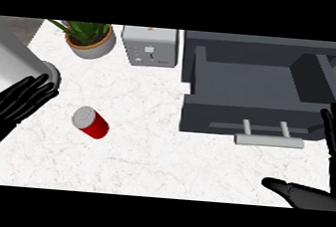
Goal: Pick up the can, place it into the drawer and close the drawer
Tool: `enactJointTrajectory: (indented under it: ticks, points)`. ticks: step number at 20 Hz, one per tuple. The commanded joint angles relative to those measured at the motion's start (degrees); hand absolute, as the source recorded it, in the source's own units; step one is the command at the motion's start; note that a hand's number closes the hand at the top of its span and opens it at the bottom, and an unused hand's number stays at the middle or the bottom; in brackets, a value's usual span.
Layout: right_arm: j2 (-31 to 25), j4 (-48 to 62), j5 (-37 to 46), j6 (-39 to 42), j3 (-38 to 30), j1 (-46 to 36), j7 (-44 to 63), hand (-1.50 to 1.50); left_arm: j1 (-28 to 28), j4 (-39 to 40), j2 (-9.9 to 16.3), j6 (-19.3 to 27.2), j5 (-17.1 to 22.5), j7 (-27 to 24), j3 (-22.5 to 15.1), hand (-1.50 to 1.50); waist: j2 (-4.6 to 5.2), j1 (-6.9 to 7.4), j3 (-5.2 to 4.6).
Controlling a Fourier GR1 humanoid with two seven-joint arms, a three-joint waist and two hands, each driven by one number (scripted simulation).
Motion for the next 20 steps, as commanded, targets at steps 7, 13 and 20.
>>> enactJointTrajectory:
  ticks: [7,13,20]
  points:
    - [-3.17,-1.38,-8.67,7.21,-9.35,9.21,-2.77,-1.5,-2.75,8.73,9.73,-11.97,15.15,6.03,9.58,-1.5,-0.23,0.33,0.11]
    - [-3.28,-2.27,-13.89,12.23,-13.58,13.52,-4.22,-1.5,-3.29,10.27,12.84,-11.75,21.7,11.39,12.03,-1.5,-0.26,0.3,0.13]
    - [-2.75,-2.46,-14.45,13.86,-16.07,13.78,-4.61,-1.5,-3.75,15.96,12.93,-11.11,29.37,17.01,10.68,-1.5,-0.19,0.34,0.11]
